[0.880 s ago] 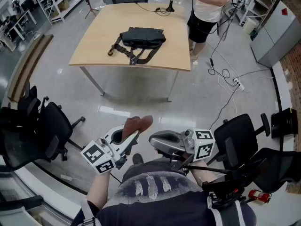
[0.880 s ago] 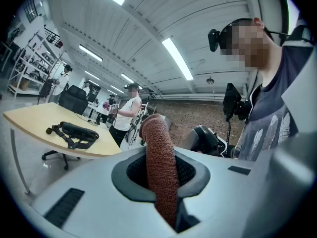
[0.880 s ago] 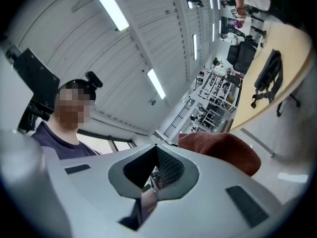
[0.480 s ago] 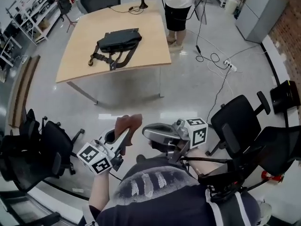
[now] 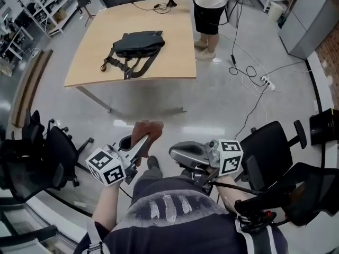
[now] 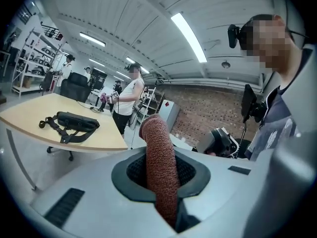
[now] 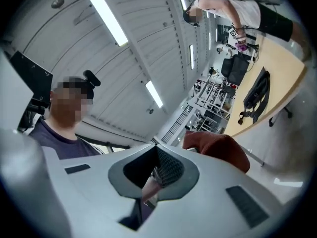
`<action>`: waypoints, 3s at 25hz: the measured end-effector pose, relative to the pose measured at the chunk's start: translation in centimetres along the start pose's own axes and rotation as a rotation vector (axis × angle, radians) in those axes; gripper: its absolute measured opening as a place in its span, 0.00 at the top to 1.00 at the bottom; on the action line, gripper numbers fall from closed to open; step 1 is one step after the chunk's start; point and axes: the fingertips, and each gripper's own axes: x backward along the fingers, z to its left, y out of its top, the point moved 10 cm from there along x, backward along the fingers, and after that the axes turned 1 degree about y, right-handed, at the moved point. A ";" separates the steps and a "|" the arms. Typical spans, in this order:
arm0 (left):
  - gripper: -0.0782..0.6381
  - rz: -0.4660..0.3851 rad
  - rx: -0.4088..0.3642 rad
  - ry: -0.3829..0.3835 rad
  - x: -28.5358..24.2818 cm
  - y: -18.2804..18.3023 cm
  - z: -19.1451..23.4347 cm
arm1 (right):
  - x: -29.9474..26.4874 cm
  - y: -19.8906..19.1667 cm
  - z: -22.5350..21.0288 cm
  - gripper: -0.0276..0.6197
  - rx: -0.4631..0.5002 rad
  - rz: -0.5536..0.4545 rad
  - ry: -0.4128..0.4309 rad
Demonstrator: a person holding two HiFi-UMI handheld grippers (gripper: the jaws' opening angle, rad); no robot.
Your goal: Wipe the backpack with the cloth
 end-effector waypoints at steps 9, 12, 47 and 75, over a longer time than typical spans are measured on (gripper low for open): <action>0.81 0.004 0.048 -0.117 -11.3 5.7 14.7 | -4.8 5.3 -8.9 0.95 0.096 0.159 -0.243; 0.81 0.007 0.048 -0.147 -15.1 9.2 20.8 | -8.0 8.2 -12.9 0.95 0.092 0.125 -0.314; 0.81 0.653 -0.196 0.319 -41.3 14.8 51.8 | -12.8 35.2 -41.1 0.95 -0.055 0.266 -0.243; 0.81 0.469 -0.127 0.937 -15.4 17.4 70.2 | -22.7 33.5 -43.3 0.95 0.073 0.380 -0.448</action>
